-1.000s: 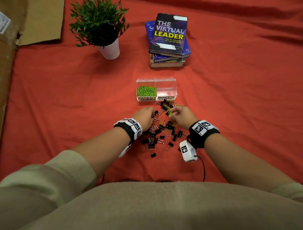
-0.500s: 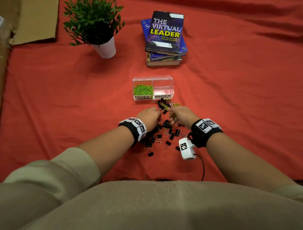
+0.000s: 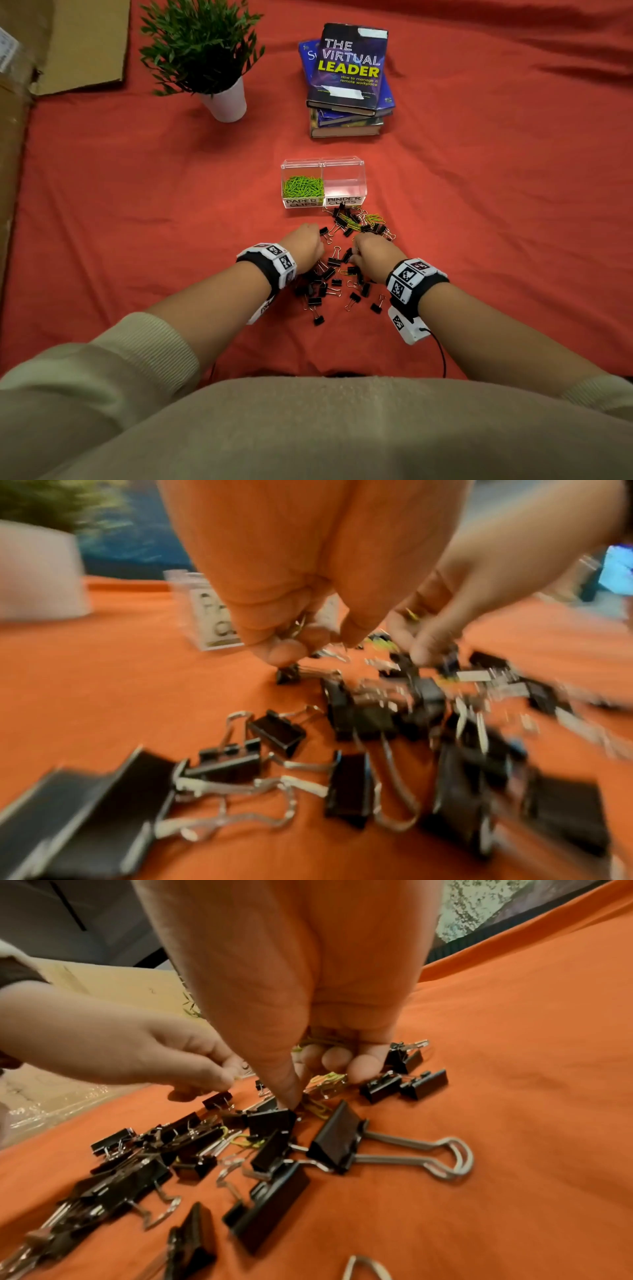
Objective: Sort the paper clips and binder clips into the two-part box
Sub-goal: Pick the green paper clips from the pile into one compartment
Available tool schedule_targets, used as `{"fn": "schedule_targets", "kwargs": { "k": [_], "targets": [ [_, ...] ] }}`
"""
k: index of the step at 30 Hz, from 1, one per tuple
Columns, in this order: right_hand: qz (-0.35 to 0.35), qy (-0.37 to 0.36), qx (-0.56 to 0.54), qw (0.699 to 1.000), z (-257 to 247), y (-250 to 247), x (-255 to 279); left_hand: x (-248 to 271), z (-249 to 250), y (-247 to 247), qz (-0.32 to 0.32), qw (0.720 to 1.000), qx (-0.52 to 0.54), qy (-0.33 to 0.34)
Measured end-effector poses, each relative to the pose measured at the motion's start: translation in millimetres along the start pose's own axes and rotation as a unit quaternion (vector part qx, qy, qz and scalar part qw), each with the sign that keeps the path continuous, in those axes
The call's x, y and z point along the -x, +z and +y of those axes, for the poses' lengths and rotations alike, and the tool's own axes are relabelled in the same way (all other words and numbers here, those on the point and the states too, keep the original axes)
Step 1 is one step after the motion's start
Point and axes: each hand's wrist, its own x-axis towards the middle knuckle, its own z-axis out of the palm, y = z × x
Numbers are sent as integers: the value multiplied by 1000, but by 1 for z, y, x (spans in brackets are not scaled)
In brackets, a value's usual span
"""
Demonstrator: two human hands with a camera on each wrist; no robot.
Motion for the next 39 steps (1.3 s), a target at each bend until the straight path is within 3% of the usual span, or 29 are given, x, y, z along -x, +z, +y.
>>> {"fn": "schedule_targets", "kwargs": {
  "k": [5, 9, 14, 16, 20, 25, 32, 39],
  "targets": [
    [-26, -1, -9, 1000, 2, -5, -3, 11, -21, -22, 67, 982, 167, -52],
    [46, -11, -67, 997, 12, -9, 2, 15, -27, -27, 57, 957, 265, -104],
    [19, -15, -56, 998, 17, -7, 8, 18, -25, -15, 29, 938, 326, -119],
    [13, -22, -57, 998, 17, -4, 11, 23, -15, -10, 20, 950, 293, -106],
    [17, -32, -58, 998, 15, 3, 16, 28, 7, 10, 14, 990, 132, -41],
    [-1, -36, 4, 999, 16, 12, 21, 28, 14, 25, 8, 1000, -21, 8],
    [12, -22, 11, 1000, 26, 8, 31, 26, -4, 15, 14, 1000, -16, -14],
    [32, -50, 48, 997, 3, 19, 26, 27, 2, 14, 59, 998, -20, -29]
  ]
}}
